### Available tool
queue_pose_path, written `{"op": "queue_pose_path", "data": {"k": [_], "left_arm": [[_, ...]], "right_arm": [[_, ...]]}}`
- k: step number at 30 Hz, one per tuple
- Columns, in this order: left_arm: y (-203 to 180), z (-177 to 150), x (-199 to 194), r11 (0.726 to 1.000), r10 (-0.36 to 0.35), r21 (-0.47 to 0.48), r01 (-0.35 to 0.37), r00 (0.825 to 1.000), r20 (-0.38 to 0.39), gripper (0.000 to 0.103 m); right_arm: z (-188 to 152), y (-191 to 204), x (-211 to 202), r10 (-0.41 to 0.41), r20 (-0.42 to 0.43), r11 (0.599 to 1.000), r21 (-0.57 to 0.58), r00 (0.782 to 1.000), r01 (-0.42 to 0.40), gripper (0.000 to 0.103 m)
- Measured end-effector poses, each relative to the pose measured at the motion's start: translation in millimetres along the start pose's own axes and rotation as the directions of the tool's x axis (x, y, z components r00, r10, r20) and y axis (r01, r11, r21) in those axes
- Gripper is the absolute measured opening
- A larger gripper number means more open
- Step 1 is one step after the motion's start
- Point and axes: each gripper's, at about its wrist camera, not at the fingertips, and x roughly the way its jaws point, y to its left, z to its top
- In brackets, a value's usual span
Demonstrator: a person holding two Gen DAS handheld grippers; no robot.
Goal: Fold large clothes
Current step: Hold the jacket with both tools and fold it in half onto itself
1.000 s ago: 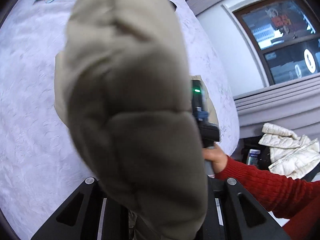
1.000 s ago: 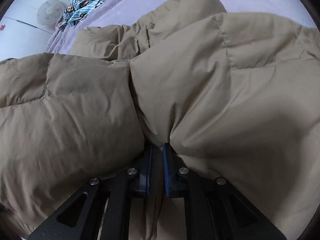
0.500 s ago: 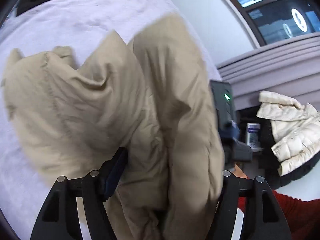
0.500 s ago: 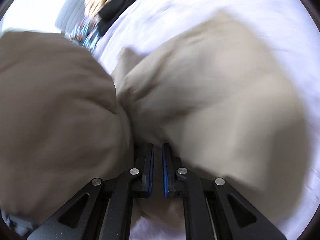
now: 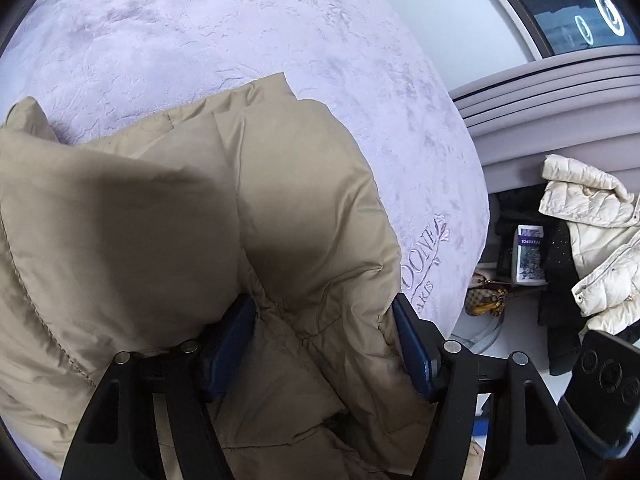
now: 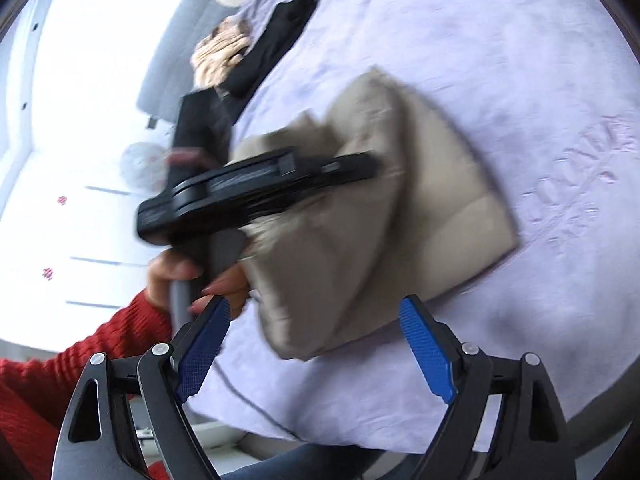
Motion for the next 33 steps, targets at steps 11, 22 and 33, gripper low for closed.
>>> {"op": "queue_pose_path", "data": {"k": [11,22,33], "left_arm": [[54,-22,-122,0.928,0.360,-0.048,-0.368,0.859,0.363,0.069],[37,47,-4,0.875,0.468,-0.053,-0.481,0.812,0.350,0.069],[35,59,11,0.861,0.498,-0.072,-0.503,0.807,0.317,0.070]], "right_arm": [[7,16,47,-0.363,0.063,0.913,-0.174,0.930,0.368,0.017],[14,-61,20,-0.456,0.074,0.885,-0.073,0.887,0.461,0.017],[38,-97,-21,-0.383,0.059,0.922,0.082,0.922,0.378,0.020]]}}
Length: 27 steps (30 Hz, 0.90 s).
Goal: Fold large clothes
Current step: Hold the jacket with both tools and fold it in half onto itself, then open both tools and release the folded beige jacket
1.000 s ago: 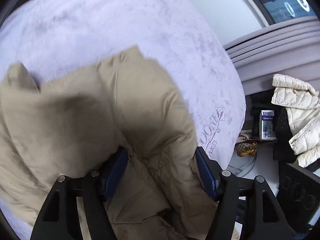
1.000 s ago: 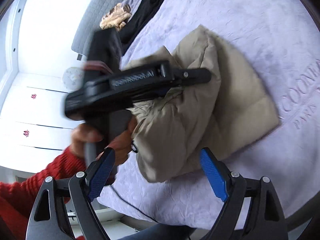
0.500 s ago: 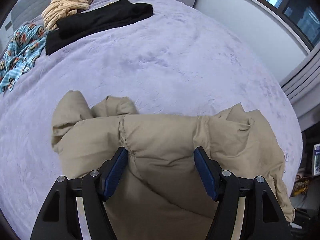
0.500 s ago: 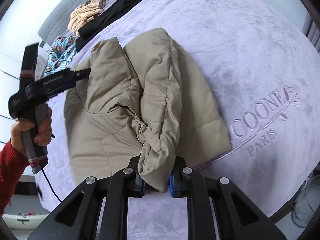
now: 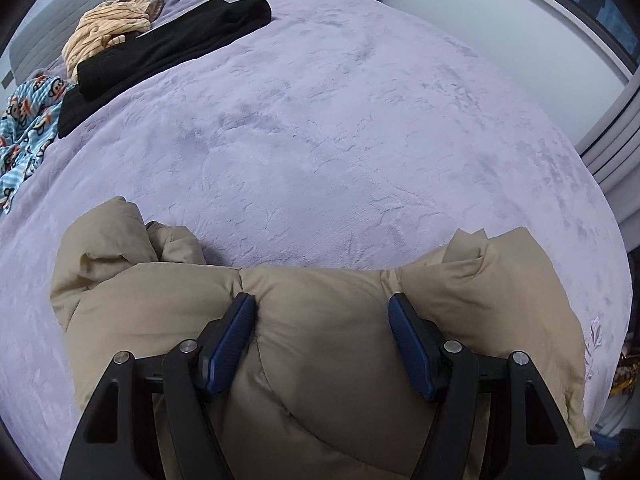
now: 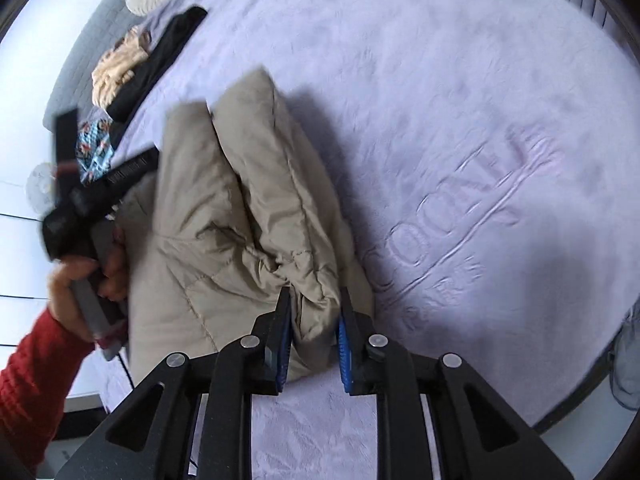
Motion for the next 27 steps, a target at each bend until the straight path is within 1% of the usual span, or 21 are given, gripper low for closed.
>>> {"op": "queue_pose_path", "data": {"k": [2,3,4,6,7,9,11,12,14,17,21,24,25,27], "left_arm": [[0,-1,-1,1.000,0.007,0.004,-0.007,1.000,0.001,0.070],[-2,-1,-1,1.000,0.014,0.007,-0.014,1.000,0.000,0.070],[-3,-1,-1,1.000,0.019,0.009,-0.019,1.000,-0.001,0.070],[-4,-1,-2,0.999,0.034,0.012,-0.034,0.999,-0.004,0.070],[-4,-1,-3,0.999,0.042,0.012,-0.042,0.999,-0.007,0.070],[-3,-1,-7,0.998,0.058,0.003,-0.058,0.998,-0.013,0.072],[1,-1,-15,0.997,0.074,-0.018,-0.075,0.997,-0.022,0.072],[4,-1,-22,0.996,0.081,-0.029,-0.082,0.996,-0.026,0.072],[9,-4,-38,0.995,0.087,-0.054,-0.088,0.996,-0.027,0.072],[21,-18,-67,0.992,0.093,-0.080,-0.094,0.995,-0.024,0.072],[47,-54,-104,0.987,0.085,-0.135,-0.087,0.996,-0.021,0.072],[65,-85,-121,0.981,0.072,-0.178,-0.075,0.997,-0.027,0.072],[68,-94,-124,0.979,0.068,-0.189,-0.073,0.997,-0.033,0.072],[77,-113,-127,0.974,0.057,-0.217,-0.068,0.997,-0.057,0.072]], "right_arm": [[3,8,-26,0.003,0.083,0.999,-0.037,0.997,0.000,0.021],[6,16,-33,0.014,0.103,0.998,-0.061,0.995,-0.008,0.024],[7,23,-37,0.030,0.108,0.996,-0.092,0.994,-0.020,0.024],[11,45,-31,0.042,0.086,0.982,-0.190,0.995,-0.025,0.024],[12,52,-24,0.029,0.069,0.972,-0.236,0.997,-0.012,0.024],[13,66,4,-0.015,-0.001,0.954,-0.300,1.000,0.014,0.024],[10,65,32,-0.053,-0.072,0.949,-0.315,0.996,0.027,0.024],[9,64,41,-0.058,-0.100,0.951,-0.309,0.993,0.024,0.024],[6,57,50,-0.043,-0.130,0.960,-0.279,0.991,0.005,0.024],[2,54,52,-0.044,-0.138,0.961,-0.276,0.989,0.004,0.024],[13,59,62,-0.051,-0.150,0.965,-0.263,0.987,0.010,0.024],[10,59,61,-0.065,-0.147,0.967,-0.253,0.987,0.026,0.024],[19,71,69,-0.074,-0.142,0.966,-0.257,0.987,0.035,0.024],[15,81,76,-0.108,-0.128,0.958,-0.277,0.986,0.069,0.024]]}}
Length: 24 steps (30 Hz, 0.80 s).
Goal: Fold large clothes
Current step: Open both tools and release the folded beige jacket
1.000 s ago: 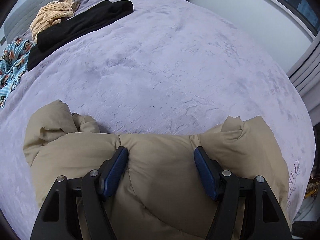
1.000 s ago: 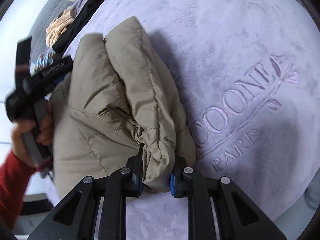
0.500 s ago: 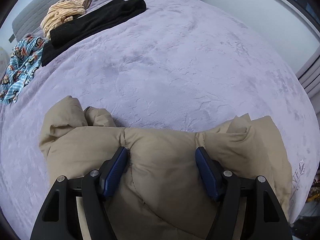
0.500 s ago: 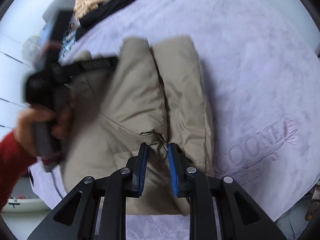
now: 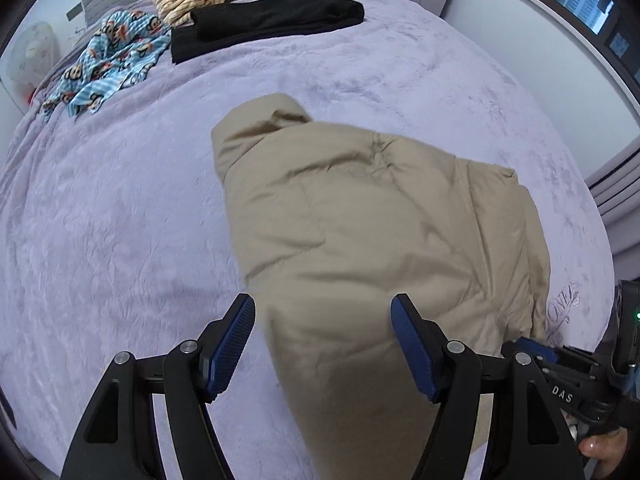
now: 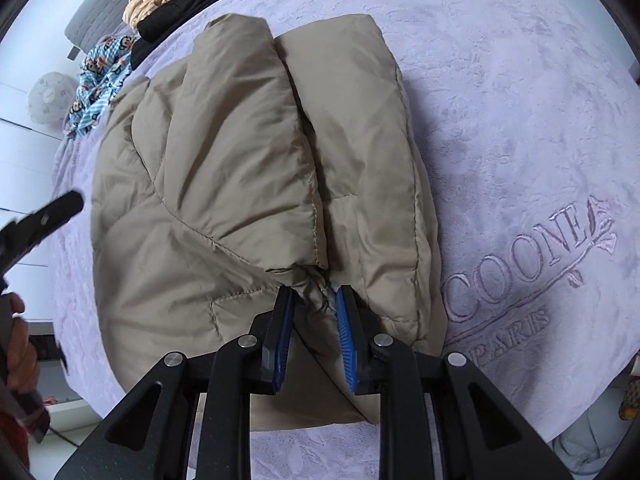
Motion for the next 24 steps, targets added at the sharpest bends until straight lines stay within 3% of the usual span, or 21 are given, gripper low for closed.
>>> {"op": "queue_pose_path", "data": {"k": [2,4,5,12,19,24], "left_arm": [[9,-13,2,1.000,-0.001,-0.023,0.000,1.000,-0.022,0.072],[17,-25,3,0.999,-0.004,-0.053,0.002,0.999,-0.040,0.099],[21,-30,1,0.998,-0.008,-0.069,0.006,0.999,-0.031,0.103],[29,-46,-3,0.999,-0.024,-0.045,0.022,0.999,-0.034,0.103],[38,-53,-14,0.999,-0.051,-0.010,0.051,0.998,-0.021,0.103],[49,-56,-22,0.998,-0.060,-0.024,0.060,0.998,-0.015,0.103]], "right_arm": [[-6,6,2,-0.038,-0.004,0.999,-0.017,0.999,0.038,0.024],[-9,12,5,-0.070,-0.001,0.997,-0.040,0.998,0.069,0.024],[-10,15,6,-0.084,0.003,0.995,-0.050,0.996,0.085,0.024],[-18,23,10,-0.148,0.014,0.989,-0.022,0.989,0.148,0.024],[-35,16,-4,-0.158,0.003,0.986,0.059,0.987,0.158,0.026],[-39,24,-26,-0.149,0.033,0.986,0.078,0.988,0.146,0.043]]}}
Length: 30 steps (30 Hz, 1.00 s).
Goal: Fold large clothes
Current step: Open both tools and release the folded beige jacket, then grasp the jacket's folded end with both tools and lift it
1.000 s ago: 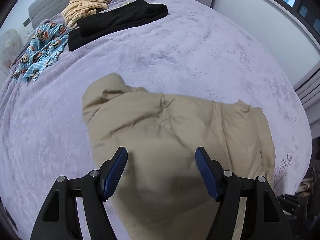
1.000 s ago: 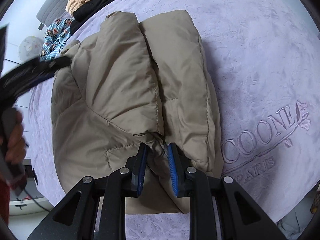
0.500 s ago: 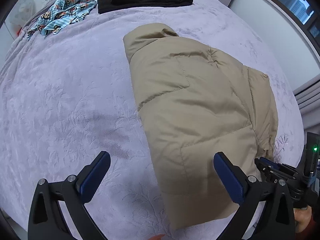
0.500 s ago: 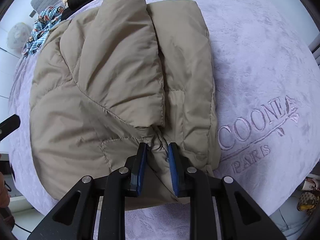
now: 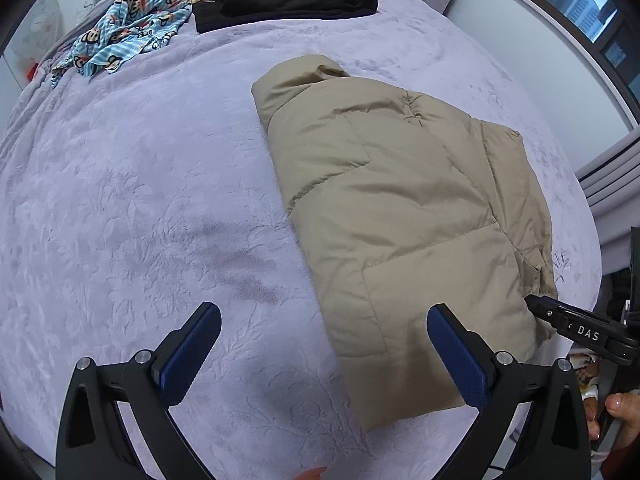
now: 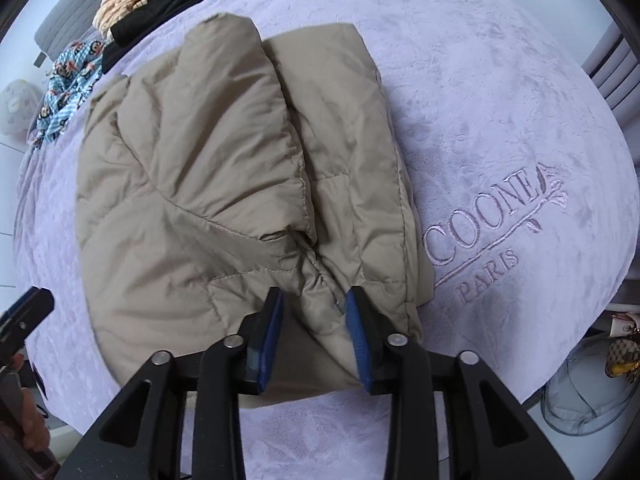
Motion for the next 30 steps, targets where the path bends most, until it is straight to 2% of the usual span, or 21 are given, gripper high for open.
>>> {"op": "queue_pose_path", "data": {"k": [3,5,7,12,14,18,21,25,30], "left_arm": [[5,-2,4,1.000,0.004,-0.011,-0.004,1.000,-0.014,0.103],[7,-4,8,1.000,0.005,-0.029,-0.006,1.000,-0.029,0.103],[7,-5,10,0.998,0.013,-0.062,-0.015,0.999,-0.042,0.103],[2,-4,11,0.993,0.026,-0.115,-0.031,0.999,-0.047,0.103],[1,-1,13,0.990,0.033,-0.135,-0.039,0.998,-0.047,0.103],[1,5,25,0.984,0.049,-0.166,-0.059,0.997,-0.066,0.103],[1,9,32,0.982,0.031,-0.182,-0.042,0.997,-0.066,0.103],[3,13,40,0.974,-0.045,-0.223,0.030,0.997,-0.064,0.103],[7,18,50,0.968,-0.076,-0.247,0.055,0.994,-0.075,0.103]], "right_arm": [[-2,2,-17,0.010,0.016,1.000,-0.008,1.000,-0.010,0.052],[-1,0,-27,0.028,0.024,0.999,-0.016,0.999,-0.028,0.064],[4,-5,-33,0.041,0.021,0.999,-0.028,0.999,-0.041,0.068],[27,-20,-32,0.068,-0.014,0.996,-0.060,0.998,-0.069,0.069],[40,-29,-30,0.074,-0.024,0.994,-0.076,0.997,-0.076,0.081],[63,-37,-16,0.118,-0.051,0.989,-0.084,0.992,-0.122,0.082],[70,-47,-7,0.147,-0.072,0.985,-0.085,0.987,-0.153,0.082],[79,-60,8,0.235,-0.116,0.967,-0.076,0.965,-0.244,0.084],[89,-76,25,0.340,-0.158,0.938,-0.022,0.927,-0.347,0.085]]}}
